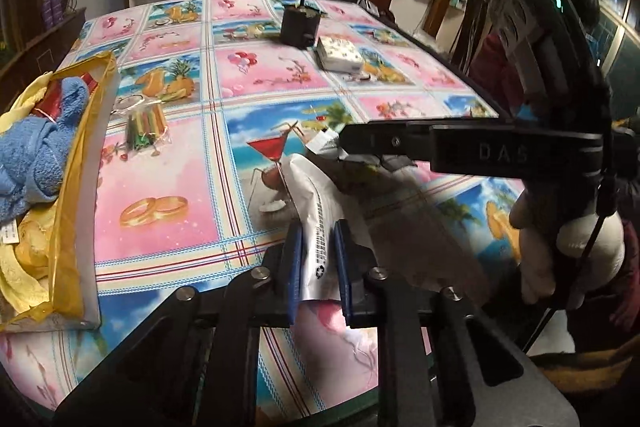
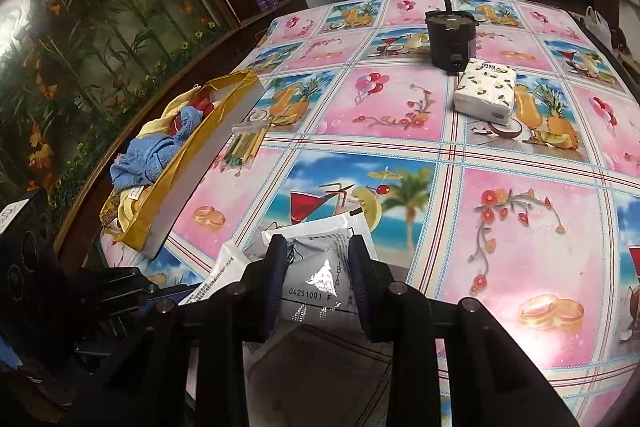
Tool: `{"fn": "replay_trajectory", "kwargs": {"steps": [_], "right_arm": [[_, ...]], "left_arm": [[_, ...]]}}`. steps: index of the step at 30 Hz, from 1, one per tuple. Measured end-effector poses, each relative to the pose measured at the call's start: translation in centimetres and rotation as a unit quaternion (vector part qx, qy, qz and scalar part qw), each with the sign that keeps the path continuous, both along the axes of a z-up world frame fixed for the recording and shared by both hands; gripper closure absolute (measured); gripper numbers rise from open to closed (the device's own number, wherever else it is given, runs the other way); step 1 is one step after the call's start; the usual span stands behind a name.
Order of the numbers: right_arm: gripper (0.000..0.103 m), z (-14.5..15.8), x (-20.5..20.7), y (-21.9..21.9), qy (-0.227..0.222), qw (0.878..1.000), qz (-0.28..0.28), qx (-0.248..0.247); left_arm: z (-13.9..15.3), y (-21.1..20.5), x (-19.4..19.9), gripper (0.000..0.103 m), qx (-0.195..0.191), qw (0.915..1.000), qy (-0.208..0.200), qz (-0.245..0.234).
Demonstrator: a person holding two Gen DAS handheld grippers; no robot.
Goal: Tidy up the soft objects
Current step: 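Carry the sachet and paper packet into the white box and open both tools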
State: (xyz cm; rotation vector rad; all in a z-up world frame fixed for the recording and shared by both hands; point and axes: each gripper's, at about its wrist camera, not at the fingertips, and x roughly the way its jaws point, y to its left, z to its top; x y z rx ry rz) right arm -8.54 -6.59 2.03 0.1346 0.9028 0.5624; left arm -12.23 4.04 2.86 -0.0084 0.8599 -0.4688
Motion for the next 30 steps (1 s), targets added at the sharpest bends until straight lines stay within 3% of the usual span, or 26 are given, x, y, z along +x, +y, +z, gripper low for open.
{"fn": "replay_trajectory", "kwargs": {"steps": [10,16,24,30], "right_arm": [[0.072,1.7,-1.2,1.2,-0.026,1.0,0.006,-0.003],[0.072,3.2,-1.9,2.6,-0.047,0.999,0.018,-0.015],[0.072,5.2,-2.2,6.0,-0.071,0.996,0.051,-0.031],[0.072,6.4,-1.6,10.1,-0.085,0.992,0.084,-0.04]], "left_arm": [[2.1,2.9,-1.0,0.094,-0.055,0.9981,-0.021,0.019],[3.7,6.4,-1.9,0.094,-0.071,0.9946,-0.047,0.059],[6.3,13.0,-3.1,0.094,-0.093,0.9836,-0.086,0.128],[6.6,18.0,-3.3,0.094,-0.101,0.9724,-0.099,0.186]]}}
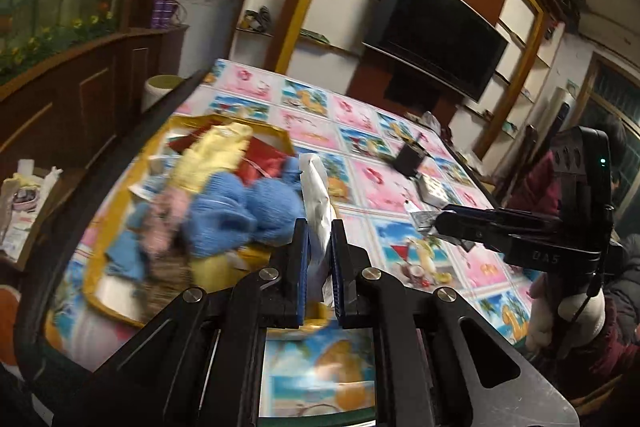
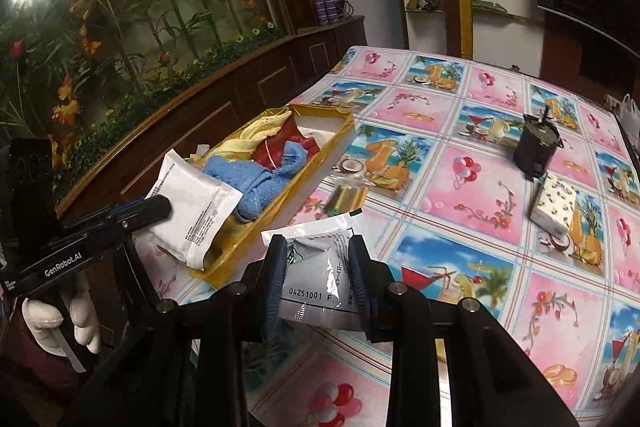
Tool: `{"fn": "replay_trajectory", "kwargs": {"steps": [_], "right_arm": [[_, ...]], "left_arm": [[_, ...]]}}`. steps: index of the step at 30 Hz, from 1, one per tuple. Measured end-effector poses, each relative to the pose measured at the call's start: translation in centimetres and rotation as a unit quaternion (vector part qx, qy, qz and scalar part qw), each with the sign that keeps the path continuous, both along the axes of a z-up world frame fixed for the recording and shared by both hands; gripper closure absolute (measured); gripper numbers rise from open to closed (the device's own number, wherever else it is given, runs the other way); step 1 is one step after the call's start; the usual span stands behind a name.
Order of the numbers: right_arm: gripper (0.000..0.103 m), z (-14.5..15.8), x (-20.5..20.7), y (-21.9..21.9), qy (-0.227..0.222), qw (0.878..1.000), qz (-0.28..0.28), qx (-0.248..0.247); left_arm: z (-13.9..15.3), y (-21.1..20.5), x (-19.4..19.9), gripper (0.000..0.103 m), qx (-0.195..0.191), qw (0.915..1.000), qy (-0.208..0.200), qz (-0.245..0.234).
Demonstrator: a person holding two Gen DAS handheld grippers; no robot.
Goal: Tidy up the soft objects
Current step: 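Carry the sachet and paper packet into the white box and open both tools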
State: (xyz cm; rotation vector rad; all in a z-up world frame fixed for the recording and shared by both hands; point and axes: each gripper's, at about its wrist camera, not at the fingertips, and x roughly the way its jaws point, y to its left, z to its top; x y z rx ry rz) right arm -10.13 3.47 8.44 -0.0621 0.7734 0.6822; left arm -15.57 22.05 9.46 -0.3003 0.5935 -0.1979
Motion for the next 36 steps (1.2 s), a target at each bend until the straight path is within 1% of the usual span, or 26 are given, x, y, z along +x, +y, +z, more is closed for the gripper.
{"fn": "replay_trajectory", "kwargs": {"steps": [5,9,13,16,20,22,25,28,29,33,34,35,36], "right_arm": [[0.072,0.7,0.9,3.8,-0.01,1.0,0.028,-0.008],[0.072,1.0,1.8,6.6,-0.013,0.999,0.046,-0.011],[0.072,1.3,3.2,9.1,-0.015,0.998,0.058,-0.013],[0.072,1.5,4.7,11.2,-0.017,0.998,0.058,-0.022],[0.072,1.3,7.7,13.5,-0.018,0.998,0.045,-0.038],[0.072,0.9,9.2,14.5,-0.018,0.998,0.034,-0.05],[0.072,-0.2,11.7,15.8,-0.011,0.997,0.014,-0.07],[0.072,-1.5,13.3,16.9,-0.008,0.996,-0.001,-0.09],[0.072,-2.0,13.7,17.2,-0.003,0.996,-0.002,-0.092],[0.072,-3.2,14.7,17.6,0.001,0.995,-0.01,-0.096],[0.069,-3.3,14.8,17.6,0.0,0.995,-0.012,-0.095],[0.069,-3.5,15.0,17.6,-0.001,0.995,-0.013,-0.095],[0.067,-3.6,15.1,17.6,0.0,0.995,-0.009,-0.097]], "left_arm": [[-0.7,3.2,0.3,0.094,-0.002,0.9993,0.007,0.037],[-1.3,4.9,1.0,0.094,0.006,0.9984,0.012,0.056],[-2.0,6.2,2.2,0.093,0.005,0.9977,0.019,0.066],[-2.5,6.8,3.7,0.093,0.008,0.9974,0.028,0.066],[-2.4,7.3,5.2,0.092,0.019,0.9968,0.027,0.073],[-2.6,7.6,5.8,0.089,0.023,0.9962,0.03,0.079],[-3.1,8.1,6.9,0.077,0.033,0.9939,0.038,0.098],[-3.8,8.4,7.7,0.076,0.043,0.9914,0.051,0.112],[-4.0,8.5,7.7,0.076,0.041,0.9915,0.05,0.113],[-3.8,8.7,7.3,0.07,0.039,0.9909,0.047,0.12],[-3.8,8.6,7.1,0.066,0.042,0.9901,0.048,0.125],[-3.7,8.4,7.1,0.063,0.045,0.9891,0.05,0.131],[-3.6,8.3,6.9,0.056,0.048,0.9882,0.052,0.136]]}}
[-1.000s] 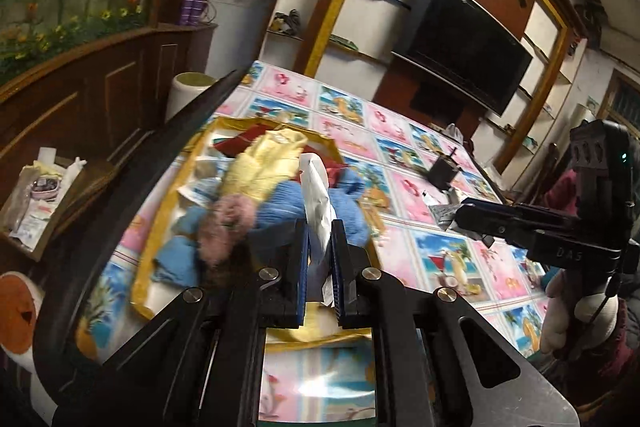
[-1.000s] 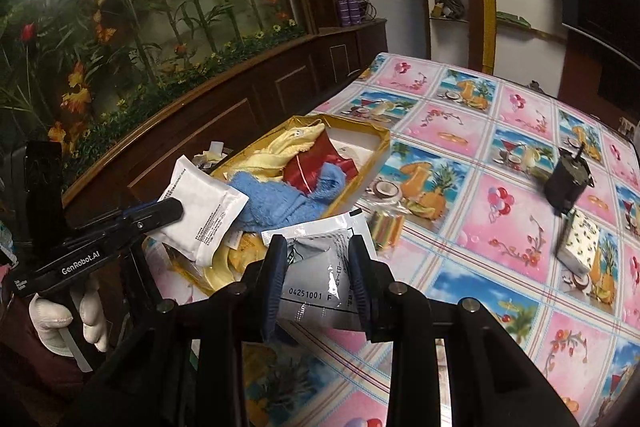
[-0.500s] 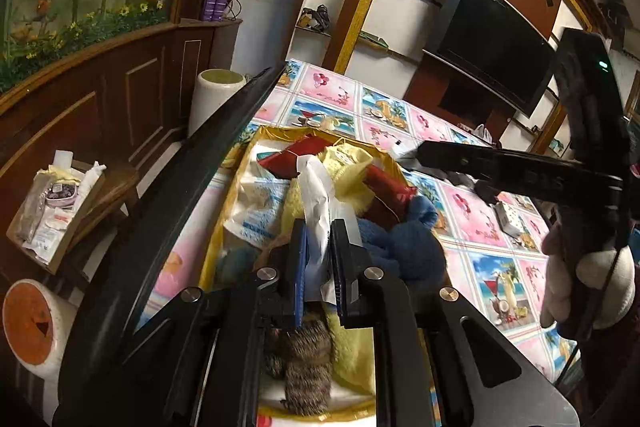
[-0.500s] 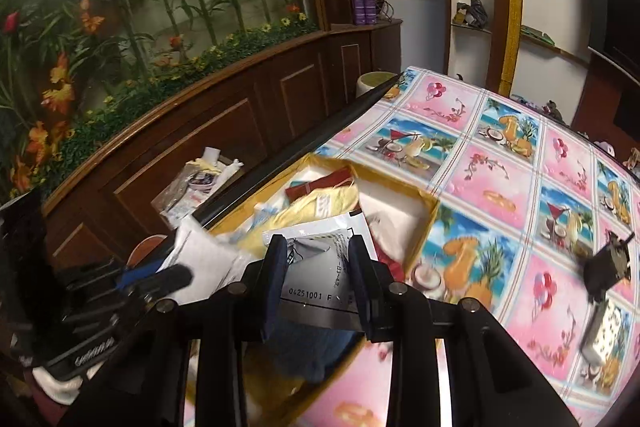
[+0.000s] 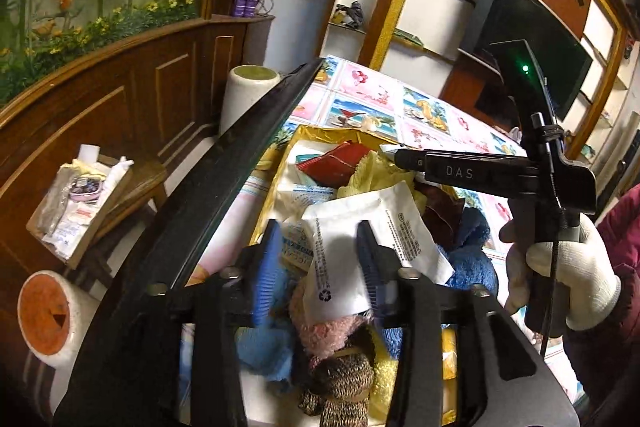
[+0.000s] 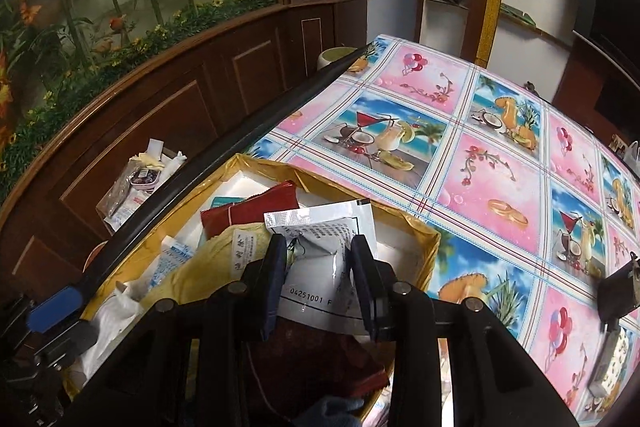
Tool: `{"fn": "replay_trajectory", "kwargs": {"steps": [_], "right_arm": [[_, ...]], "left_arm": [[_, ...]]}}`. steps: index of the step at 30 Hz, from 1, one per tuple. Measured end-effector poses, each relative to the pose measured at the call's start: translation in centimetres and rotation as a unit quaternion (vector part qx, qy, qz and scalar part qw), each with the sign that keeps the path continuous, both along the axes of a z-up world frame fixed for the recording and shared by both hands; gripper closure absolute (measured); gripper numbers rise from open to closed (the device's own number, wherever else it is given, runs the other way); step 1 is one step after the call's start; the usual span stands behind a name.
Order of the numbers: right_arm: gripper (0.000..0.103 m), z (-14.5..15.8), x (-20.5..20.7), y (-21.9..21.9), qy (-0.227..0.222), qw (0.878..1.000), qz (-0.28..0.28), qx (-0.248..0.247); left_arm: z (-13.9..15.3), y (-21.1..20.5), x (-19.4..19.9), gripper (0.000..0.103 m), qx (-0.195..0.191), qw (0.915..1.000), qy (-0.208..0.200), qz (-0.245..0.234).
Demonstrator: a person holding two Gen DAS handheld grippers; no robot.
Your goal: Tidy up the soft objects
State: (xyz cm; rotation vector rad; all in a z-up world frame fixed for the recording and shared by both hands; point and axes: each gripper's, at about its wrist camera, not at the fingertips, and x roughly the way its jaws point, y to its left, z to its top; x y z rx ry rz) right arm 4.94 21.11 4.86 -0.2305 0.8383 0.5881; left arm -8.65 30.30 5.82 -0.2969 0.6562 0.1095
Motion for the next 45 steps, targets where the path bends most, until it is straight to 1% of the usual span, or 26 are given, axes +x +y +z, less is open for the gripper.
{"fn": "replay_trajectory", "kwargs": {"steps": [1,3,7,15,21,30,42,45], "right_arm": [[0.062,-0.1,0.0,0.1,0.004,1.0,0.007,-0.002],[0.059,-0.3,0.0,0.1,0.009,1.0,0.007,-0.002],[0.043,0.4,-0.3,-0.8,0.01,0.999,-0.003,0.032],[0.042,2.8,-2.9,-2.7,0.008,0.997,0.002,0.079],[0.042,3.8,-6.0,-5.1,0.007,0.994,0.011,0.107],[0.041,3.8,-9.3,-9.3,0.006,0.993,0.012,0.12],[0.04,3.6,-11.6,-14.9,-0.015,0.991,0.001,0.135],[0.038,3.5,-12.2,-15.9,-0.021,0.991,0.002,0.134]], "left_arm": [[0.1,-0.1,-0.2,0.053,0.003,1.0,0.0,0.005],[0.4,-0.4,-0.6,0.053,0.011,0.9998,-0.004,0.014],[0.9,-1.3,-1.4,0.053,0.034,0.999,-0.01,0.026],[1.4,-2.0,-2.7,0.053,0.044,0.9978,0.001,0.05],[2.1,-3.7,-3.9,0.053,0.07,0.9955,0.002,0.064],[3.9,-7.7,-5.4,0.052,0.111,0.9923,-0.011,0.054],[6.0,-13.0,-6.1,0.052,0.16,0.986,-0.028,0.037],[6.4,-14.2,-6.6,0.052,0.172,0.9831,-0.047,0.04]]}}
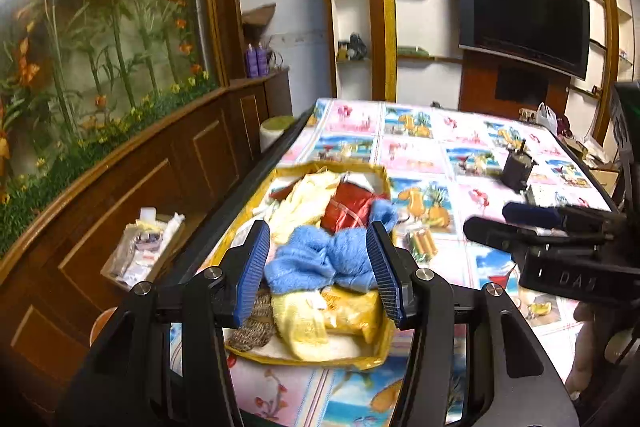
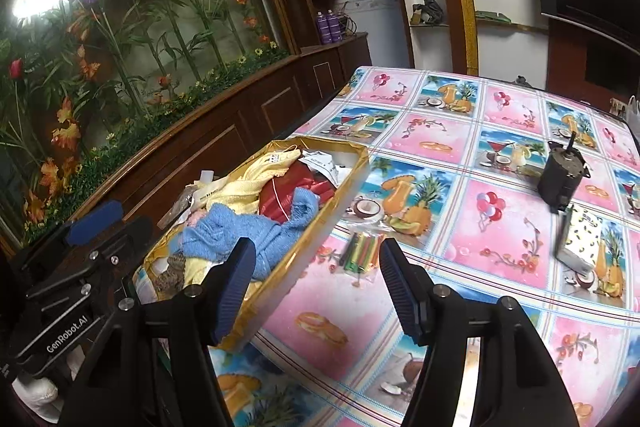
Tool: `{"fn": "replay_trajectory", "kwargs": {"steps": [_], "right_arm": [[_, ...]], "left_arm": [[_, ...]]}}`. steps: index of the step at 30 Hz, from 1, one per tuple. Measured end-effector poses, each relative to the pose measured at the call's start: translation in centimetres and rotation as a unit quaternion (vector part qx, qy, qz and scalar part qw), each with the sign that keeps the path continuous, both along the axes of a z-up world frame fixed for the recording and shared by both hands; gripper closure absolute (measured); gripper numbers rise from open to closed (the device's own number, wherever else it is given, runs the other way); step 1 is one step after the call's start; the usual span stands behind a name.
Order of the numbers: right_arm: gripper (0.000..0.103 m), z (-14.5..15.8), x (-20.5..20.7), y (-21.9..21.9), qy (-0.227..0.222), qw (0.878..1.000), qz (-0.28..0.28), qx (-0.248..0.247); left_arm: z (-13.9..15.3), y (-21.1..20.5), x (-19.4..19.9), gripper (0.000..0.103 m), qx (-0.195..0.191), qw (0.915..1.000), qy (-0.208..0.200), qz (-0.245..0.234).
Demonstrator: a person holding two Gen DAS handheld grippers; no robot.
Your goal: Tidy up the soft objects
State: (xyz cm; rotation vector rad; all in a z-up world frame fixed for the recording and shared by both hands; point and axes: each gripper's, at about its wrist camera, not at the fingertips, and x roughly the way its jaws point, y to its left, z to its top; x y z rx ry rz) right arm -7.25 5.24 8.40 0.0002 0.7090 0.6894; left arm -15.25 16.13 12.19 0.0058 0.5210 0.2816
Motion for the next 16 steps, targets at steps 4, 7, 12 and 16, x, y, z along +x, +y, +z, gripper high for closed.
{"fn": "replay_trajectory", "kwargs": {"steps": [4,7,12,16], "right_arm": [[0.038,-0.2,-0.5,-1.0,-0.006,1.0,0.003,0.001],[0.038,-0.4,-0.8,-1.5,-0.008,1.0,0.006,0.001],[0.038,-0.9,-0.9,-2.5,-0.001,1.0,0.005,0.007],[0.038,-1.6,-0.7,-3.8,0.009,1.0,-0.008,0.009]], "left_arm": [[1.1,-1.5,-1.4,0.004,-0.007,0.9973,-0.06,-0.04],[1.2,-1.5,-1.1,0.003,-0.059,0.9927,-0.058,-0.088],[0.2,-2.0,0.5,0.003,-0.073,0.9929,-0.013,-0.092],[-0.6,-3.1,1.6,0.003,-0.066,0.9945,0.016,-0.08]]}}
